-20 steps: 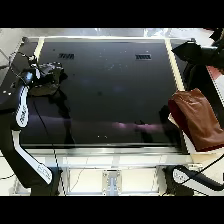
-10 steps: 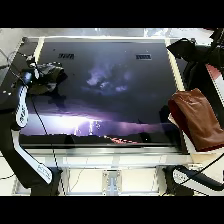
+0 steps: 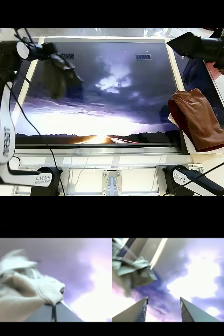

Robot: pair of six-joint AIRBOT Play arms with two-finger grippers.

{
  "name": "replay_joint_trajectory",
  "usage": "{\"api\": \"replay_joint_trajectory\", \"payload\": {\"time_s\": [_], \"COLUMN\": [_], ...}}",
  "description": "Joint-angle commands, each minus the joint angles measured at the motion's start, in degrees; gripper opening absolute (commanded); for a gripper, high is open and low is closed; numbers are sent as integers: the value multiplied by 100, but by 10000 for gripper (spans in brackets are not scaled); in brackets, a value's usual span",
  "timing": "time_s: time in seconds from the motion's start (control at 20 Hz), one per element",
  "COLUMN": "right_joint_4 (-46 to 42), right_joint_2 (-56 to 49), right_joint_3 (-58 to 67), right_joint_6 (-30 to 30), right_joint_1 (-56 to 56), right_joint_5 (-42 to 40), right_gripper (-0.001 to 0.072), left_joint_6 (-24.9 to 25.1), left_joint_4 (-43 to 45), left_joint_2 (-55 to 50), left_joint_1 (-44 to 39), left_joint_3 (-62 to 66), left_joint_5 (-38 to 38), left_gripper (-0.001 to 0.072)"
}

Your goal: Fold the shirts.

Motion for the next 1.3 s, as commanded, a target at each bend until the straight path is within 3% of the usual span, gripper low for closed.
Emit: {"api": "replay_joint_trajectory", "payload": {"time_s": [0.0,0.2,0.55,0.7,0.75,0.85,0.9,1.05,1.25], "right_joint_4": [63,50,-72,-251,-356,-614,-769,-1217,-1235], "right_joint_2": [284,638,892,881,883,883,881,822,461], "right_joint_3": [654,1263,1467,1467,1467,1467,1467,1464,1174], "right_joint_6": [2,2,2,2,2,2,2,7,229], "right_joint_1": [7,7,4,7,7,7,4,7,7], "right_joint_5": [1110,1325,1325,1294,1294,1322,1327,1346,1834], "right_gripper": [450,450,450,450,450,450,450,450,449], "left_joint_6": [372,664,662,975,960,933,850,431,-487], "left_joint_4": [-702,-726,-728,-378,105,1532,2282,3882,3440], "left_joint_2": [603,444,-297,-520,-485,-234,-85,184,151], "left_joint_1": [-933,-2177,-3401,-3482,-3432,-3246,-3121,-2441,-1043], "left_joint_3": [0,-11,-11,-9,4,9,9,7,-323], "left_joint_5": [-1161,-2094,-2044,-1403,-1045,-433,-356,-831,-1502], "left_gripper": [10,10,10,22,98,587,639,638,628]}}
